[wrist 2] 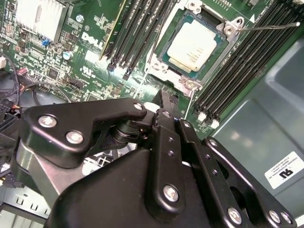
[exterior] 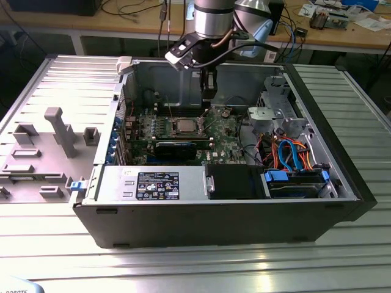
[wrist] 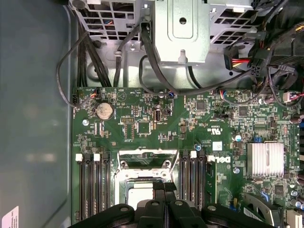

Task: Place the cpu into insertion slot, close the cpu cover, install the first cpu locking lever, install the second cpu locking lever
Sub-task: 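Close the cpu cover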

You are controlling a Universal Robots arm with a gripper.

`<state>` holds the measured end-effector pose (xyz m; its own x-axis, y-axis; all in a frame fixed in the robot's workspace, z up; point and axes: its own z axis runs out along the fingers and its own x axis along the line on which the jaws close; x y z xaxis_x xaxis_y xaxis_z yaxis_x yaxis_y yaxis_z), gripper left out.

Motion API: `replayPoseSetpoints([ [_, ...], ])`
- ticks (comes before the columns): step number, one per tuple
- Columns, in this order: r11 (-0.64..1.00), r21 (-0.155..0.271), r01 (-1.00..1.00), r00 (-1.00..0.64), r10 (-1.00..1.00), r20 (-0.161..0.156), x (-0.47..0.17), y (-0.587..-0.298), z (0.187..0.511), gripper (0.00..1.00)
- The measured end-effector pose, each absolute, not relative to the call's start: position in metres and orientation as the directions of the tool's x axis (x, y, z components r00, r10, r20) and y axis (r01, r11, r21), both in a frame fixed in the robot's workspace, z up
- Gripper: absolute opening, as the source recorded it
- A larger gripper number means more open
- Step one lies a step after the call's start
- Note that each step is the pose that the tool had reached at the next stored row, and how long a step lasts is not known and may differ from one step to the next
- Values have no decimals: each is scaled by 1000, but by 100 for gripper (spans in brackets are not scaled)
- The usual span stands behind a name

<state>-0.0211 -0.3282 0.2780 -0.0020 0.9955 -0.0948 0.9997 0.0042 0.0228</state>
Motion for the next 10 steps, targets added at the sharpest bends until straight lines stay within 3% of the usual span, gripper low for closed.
replayPoseSetpoints([
  [10,4,20,1000,-2,995,-95,-13,-328,278,11],
])
